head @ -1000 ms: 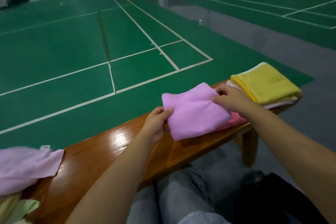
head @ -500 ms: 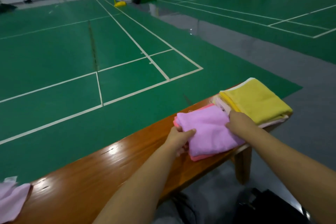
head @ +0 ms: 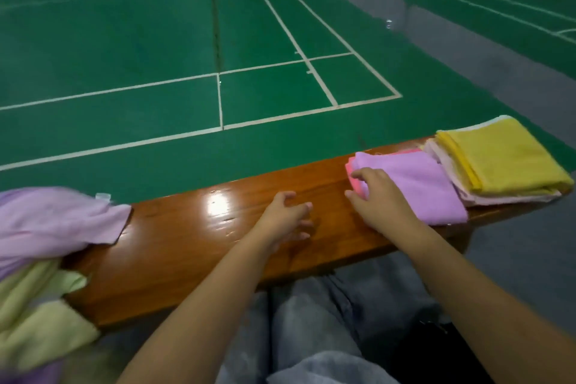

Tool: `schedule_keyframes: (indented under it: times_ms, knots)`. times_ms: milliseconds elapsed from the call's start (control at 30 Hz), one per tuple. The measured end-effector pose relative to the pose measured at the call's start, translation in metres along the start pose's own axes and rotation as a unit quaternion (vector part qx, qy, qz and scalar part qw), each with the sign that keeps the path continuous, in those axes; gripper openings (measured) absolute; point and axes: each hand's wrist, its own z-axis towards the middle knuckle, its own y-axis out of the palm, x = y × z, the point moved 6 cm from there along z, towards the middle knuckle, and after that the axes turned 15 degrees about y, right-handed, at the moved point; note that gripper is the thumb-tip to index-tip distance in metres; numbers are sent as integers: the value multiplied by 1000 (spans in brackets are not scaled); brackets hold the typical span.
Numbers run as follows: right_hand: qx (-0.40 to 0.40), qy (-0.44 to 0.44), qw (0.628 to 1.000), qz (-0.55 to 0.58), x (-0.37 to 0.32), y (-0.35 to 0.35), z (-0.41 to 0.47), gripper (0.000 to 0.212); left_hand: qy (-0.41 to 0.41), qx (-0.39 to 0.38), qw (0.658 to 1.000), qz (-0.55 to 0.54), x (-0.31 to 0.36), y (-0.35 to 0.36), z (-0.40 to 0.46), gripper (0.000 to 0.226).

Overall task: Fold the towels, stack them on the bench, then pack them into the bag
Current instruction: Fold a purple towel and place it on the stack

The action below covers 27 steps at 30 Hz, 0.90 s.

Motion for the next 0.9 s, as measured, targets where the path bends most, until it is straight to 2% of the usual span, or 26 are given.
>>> schedule_keyframes:
  times_ms: [167,300,400,500,567,633,700,800,900]
  knots:
    - [-101,-51,993,12,-82,86,-51,37,15,149,989,-3,-33,-128,-71,44]
    - [-187,-100,977,27,-148,159,-99,37,51,286,957,21,-44,-218,-139,40]
    - [-230,-132,963,34,-194,201,-131,36,92,386,912,109,-36,-275,-184,25]
    - [-253,-152,955,40,-228,226,-153,36,160,460,838,244,-12,-327,-222,15]
    - [-265,-166,949,40,-244,238,-162,36,201,493,785,316,4,-360,-239,18]
    - [-272,-178,945,40,-253,244,-166,35,198,507,735,404,16,-393,-244,27]
    - [-276,-186,942,44,-262,247,-168,34,144,489,716,477,22,-424,-237,40]
    - [-276,-192,940,55,-272,247,-168,34,5,410,741,531,14,-457,-218,59]
    - [-273,-197,940,62,-276,244,-171,34,-92,349,764,535,2,-471,-210,47]
